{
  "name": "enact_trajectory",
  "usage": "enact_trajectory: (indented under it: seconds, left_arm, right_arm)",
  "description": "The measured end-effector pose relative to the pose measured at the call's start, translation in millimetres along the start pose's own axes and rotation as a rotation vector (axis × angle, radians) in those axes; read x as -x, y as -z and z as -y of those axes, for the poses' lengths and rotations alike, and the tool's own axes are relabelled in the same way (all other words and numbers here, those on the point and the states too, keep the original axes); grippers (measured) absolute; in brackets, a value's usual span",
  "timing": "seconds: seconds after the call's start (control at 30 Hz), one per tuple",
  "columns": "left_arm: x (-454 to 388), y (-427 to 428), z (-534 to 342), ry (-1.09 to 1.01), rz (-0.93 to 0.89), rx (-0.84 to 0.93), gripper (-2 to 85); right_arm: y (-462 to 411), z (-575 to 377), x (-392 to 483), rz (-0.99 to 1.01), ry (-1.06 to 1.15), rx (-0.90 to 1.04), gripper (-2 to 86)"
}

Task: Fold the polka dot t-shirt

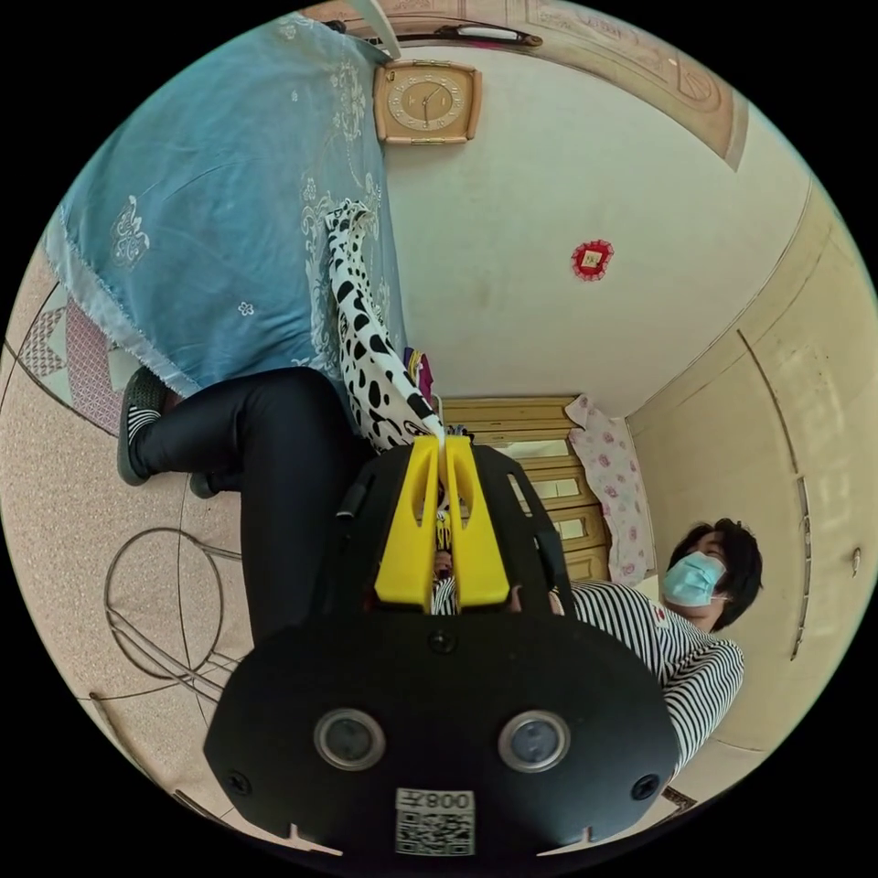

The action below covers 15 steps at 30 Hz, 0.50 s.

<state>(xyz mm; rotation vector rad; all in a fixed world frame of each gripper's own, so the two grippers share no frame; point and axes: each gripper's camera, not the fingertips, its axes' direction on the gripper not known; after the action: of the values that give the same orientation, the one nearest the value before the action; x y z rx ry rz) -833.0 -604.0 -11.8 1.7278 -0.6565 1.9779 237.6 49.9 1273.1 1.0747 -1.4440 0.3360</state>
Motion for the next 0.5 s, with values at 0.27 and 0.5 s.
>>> enact_trajectory:
  seconds: [0.27, 0.5]
  left_arm:
    - [26, -18, -61, -0.028, -0.025, 0.004, 1.1]
    - [41, -43, -97, -0.066, -0.035, 0.015, 1.2]
  right_arm:
    - [13, -23, 17, 0.010, 0.040, 0.010, 0.8]
    - [21, -28, 46, -0.023, 0.095, 0.031, 0.8]
